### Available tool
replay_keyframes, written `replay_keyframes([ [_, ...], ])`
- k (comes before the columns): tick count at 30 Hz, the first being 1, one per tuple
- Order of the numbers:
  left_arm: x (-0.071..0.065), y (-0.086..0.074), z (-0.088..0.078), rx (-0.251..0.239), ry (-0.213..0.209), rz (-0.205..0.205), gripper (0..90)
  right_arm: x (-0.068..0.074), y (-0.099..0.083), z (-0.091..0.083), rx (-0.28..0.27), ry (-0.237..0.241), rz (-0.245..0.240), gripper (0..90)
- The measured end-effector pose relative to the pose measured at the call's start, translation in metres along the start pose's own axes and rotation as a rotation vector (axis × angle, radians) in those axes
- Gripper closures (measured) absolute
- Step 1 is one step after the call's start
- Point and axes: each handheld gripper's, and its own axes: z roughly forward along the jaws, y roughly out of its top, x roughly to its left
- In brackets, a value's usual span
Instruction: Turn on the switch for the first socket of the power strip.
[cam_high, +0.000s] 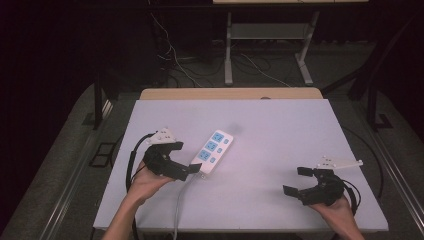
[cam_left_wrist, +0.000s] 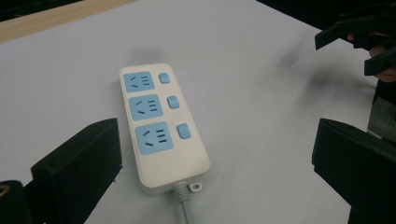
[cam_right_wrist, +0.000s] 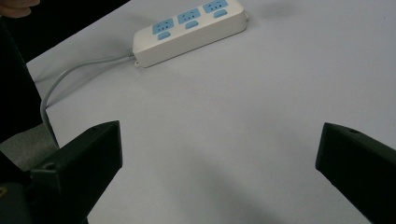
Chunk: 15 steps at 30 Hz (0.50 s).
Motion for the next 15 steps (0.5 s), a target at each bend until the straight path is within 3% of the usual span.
replay_keyframes([
  [15, 0.012, 0.014, 0.013, 0.04, 0.007, 0.003, 0.3, 0.0, 0.0, 0.0, 0.001, -0.001, 0.001, 0.2],
])
